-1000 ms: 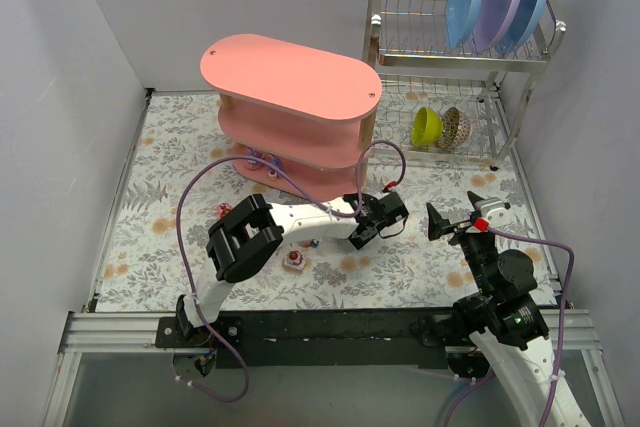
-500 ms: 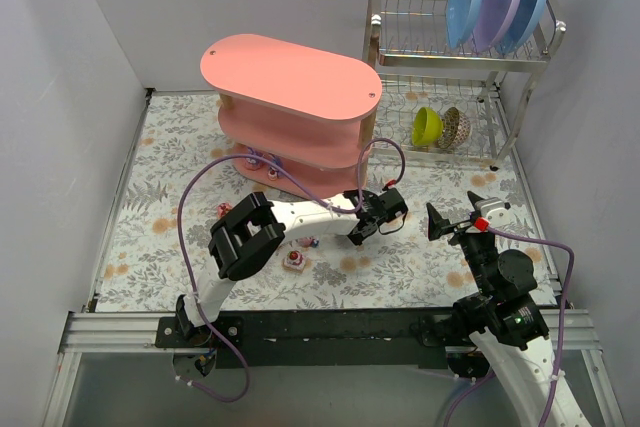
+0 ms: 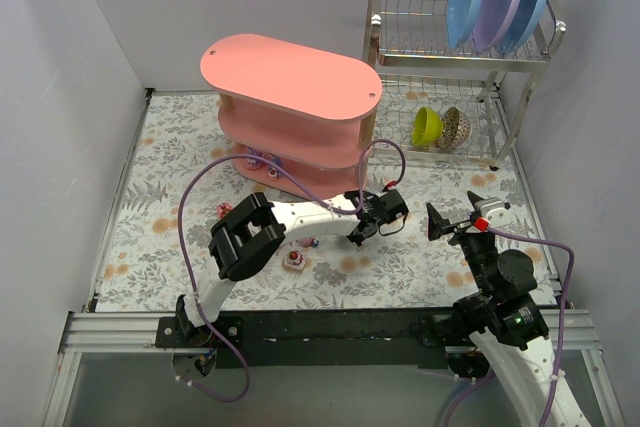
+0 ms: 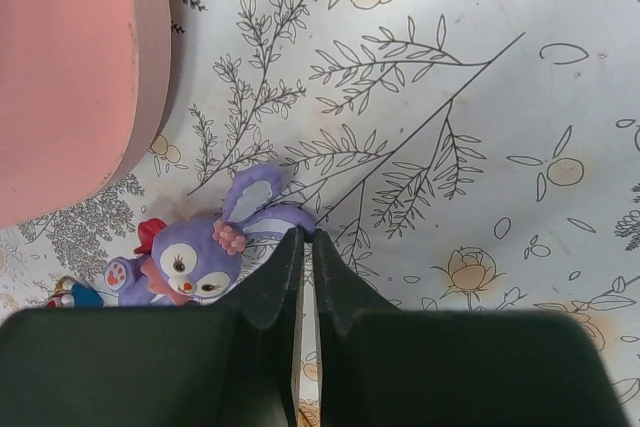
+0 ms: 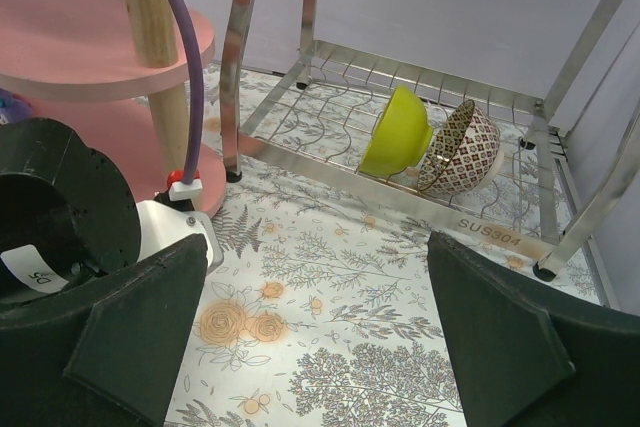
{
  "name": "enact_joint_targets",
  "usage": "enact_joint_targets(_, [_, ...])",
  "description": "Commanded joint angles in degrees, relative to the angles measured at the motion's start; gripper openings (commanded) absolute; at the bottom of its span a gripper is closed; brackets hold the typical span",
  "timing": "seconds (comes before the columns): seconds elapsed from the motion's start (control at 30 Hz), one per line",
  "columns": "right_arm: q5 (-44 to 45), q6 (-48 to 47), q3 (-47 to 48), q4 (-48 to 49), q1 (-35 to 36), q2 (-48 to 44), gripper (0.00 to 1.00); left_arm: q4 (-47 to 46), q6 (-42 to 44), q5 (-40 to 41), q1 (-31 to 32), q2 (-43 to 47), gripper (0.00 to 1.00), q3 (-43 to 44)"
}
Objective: Place and organize the plastic toys onto the shelf
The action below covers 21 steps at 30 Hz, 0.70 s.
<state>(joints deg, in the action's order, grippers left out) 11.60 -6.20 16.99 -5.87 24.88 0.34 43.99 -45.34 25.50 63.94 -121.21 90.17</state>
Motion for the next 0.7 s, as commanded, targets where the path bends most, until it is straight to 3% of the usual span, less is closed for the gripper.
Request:
enact_joint_targets(0.0, [-0.3,0.0,0.8,2.0,0.3,-11.8,0.98,0.7,-2.3,-1.4,-0.2,3.2,0.00,-0.1])
enact_joint_targets(0.5, [-0.3,0.0,0.8,2.0,0.3,-11.8,0.98,-9.3,-16.5,-6.6,-4.5,21.1,0.00,-14.1])
enact_joint_targets(0.6, [-0.4,0.0,0.8,2.0,0.3,-11.8,0.98,-11.9,-16.3,-8.9,-4.9,23.6,0.00,-16.4])
enact_joint_targets(0.67, [-0.3,0.0,0.7,2.1,0.3,-11.8,0.98,-11.9,-15.2,-9.7,-4.9,22.9,0.06,-16.2])
